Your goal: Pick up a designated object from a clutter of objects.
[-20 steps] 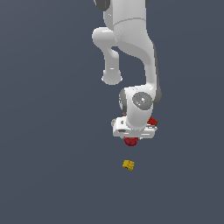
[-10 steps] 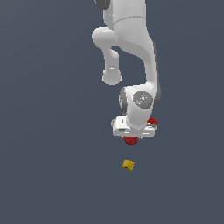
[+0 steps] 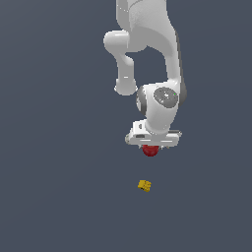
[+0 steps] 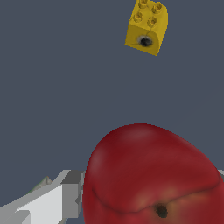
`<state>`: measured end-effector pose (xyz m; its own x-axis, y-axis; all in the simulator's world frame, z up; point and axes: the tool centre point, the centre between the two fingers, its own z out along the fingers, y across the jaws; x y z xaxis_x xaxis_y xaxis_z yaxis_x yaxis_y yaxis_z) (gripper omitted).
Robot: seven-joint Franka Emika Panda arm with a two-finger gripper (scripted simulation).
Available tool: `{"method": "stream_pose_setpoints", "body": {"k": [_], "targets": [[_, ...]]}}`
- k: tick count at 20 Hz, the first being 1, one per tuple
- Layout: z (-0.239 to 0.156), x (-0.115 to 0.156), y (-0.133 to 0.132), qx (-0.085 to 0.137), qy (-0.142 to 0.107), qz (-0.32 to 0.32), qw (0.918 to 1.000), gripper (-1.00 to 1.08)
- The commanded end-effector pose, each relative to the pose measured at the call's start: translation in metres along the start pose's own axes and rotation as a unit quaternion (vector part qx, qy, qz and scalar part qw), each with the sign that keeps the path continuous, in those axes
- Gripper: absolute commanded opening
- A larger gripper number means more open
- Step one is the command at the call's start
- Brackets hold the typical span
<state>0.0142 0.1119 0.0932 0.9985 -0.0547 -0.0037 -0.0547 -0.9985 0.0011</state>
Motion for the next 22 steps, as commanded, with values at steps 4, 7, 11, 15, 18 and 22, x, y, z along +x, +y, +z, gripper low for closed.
{"method": "stream_pose_setpoints", "body": {"k": [4,7,11,15,18,22], "targets": [[-0.045,-0.016,-0.008,0.0,0.002,0.0,1.0,-1.0],[-0.073,-0.027,-0.012,0.0,0.002,0.0,1.0,-1.0],[-0.112,-0.042,-0.019,0.0,0.002,0.0,1.0,-1.0],[-0.154,-0.058,-0.026,0.0,0.002,0.0,1.0,-1.0],[-0.187,-0.07,-0.032,0.0,0.002,0.0,1.0,-1.0],[-0.227,-0.084,-0.039,0.0,0.002,0.0,1.0,-1.0]]}}
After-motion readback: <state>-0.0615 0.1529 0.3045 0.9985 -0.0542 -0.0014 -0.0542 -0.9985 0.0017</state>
